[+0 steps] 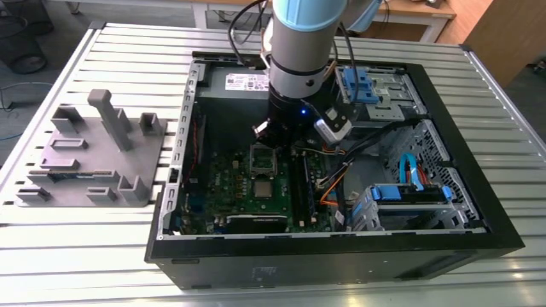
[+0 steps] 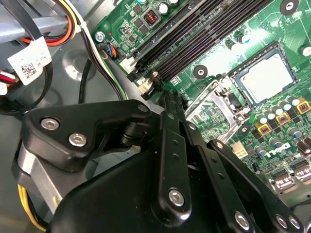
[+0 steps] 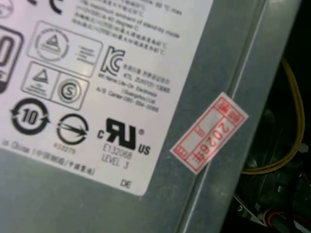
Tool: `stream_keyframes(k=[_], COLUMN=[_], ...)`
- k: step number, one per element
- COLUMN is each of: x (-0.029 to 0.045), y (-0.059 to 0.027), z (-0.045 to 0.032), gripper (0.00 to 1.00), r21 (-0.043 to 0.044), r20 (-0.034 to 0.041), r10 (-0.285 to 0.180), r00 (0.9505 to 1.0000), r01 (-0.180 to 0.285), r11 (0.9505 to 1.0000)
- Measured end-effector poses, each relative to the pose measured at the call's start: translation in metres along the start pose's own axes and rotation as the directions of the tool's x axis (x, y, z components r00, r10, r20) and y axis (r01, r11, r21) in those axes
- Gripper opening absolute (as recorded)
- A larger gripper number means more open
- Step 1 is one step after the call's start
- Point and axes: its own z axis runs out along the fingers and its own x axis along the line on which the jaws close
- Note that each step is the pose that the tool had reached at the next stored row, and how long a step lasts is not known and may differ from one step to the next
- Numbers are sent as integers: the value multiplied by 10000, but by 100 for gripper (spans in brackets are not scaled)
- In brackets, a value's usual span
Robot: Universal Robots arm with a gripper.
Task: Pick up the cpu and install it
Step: 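Close the cpu cover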
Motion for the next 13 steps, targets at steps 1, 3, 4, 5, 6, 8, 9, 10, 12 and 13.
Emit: stream_keyframes(k=[1,3,4,5,6,8,9,10,12,13], x=[0,1,0,0,0,-1,-1,-1,-1,-1], y=[0,0,1,1,1,1,2,2,2,1], z=[-4,-15,-24,-35,-47,-65,-68,-68,-68,-69], gripper=[11,11,11,11,11,11,11,11,11,11], r21=[3,3,3,4,4,5,5,4,5,7], r20=[1,5,8,8,9,11,14,17,18,18], r10=[-2,-1,0,0,0,0,-1,0,-1,0], r00=[10000,10000,10000,10000,10000,10000,10000,10000,10000,10000], r01=[2,1,0,0,0,0,1,0,1,0], r11=[10000,10000,10000,10000,10000,10000,10000,10000,10000,10000])
